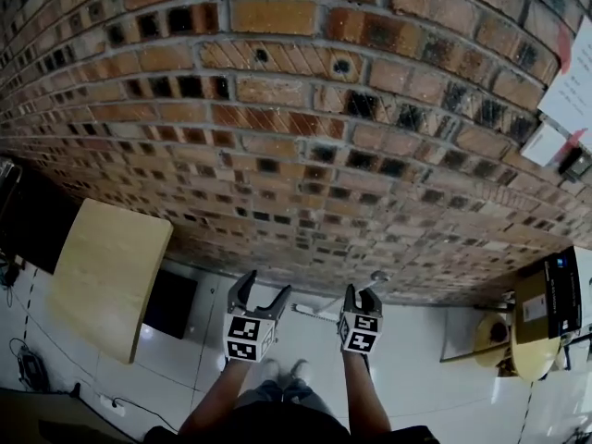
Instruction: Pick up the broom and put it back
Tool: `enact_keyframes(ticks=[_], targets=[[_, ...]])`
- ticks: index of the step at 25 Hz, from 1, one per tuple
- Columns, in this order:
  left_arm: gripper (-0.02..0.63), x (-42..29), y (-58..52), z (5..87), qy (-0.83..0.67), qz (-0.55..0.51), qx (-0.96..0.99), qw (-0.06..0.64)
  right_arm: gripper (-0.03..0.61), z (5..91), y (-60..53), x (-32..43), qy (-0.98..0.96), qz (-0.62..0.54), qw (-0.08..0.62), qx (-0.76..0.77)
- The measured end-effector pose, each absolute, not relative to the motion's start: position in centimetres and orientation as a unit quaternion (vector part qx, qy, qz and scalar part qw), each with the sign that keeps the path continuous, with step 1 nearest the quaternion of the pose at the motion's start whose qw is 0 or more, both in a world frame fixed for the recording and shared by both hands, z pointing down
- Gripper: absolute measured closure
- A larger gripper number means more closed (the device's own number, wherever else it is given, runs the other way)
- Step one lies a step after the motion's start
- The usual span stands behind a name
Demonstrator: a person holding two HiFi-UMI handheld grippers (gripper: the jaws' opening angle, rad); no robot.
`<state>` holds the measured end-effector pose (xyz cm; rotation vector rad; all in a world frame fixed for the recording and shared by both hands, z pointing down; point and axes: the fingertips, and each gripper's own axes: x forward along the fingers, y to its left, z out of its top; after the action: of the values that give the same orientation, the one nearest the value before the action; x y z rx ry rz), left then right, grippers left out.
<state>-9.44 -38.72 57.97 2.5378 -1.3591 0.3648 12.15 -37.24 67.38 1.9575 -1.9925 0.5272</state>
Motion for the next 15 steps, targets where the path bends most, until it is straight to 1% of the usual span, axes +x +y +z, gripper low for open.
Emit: enact_keyframes(ticks=[7, 10, 15], targets=[[0.253, -9.9, -39.5, 49.8, -0.477, 0.086, 0.874, 0.044, 0.488, 51.5, -35.1, 11.4, -0.698, 0.056, 0.070, 0.710], [0.267, -9.5, -39.7, 46.7, -0.472, 0.064, 0.879, 0.017, 0.488, 45.3, -34.2, 11.9, -0.690, 0.003, 0.033, 0.723], [0.267, -8.8, -39.2, 41.1, -0.469, 0.032, 0.883, -0.013, 0.488, 37.5, -32.8, 11.8, -0.693, -0.050, -0.006, 0.719]])
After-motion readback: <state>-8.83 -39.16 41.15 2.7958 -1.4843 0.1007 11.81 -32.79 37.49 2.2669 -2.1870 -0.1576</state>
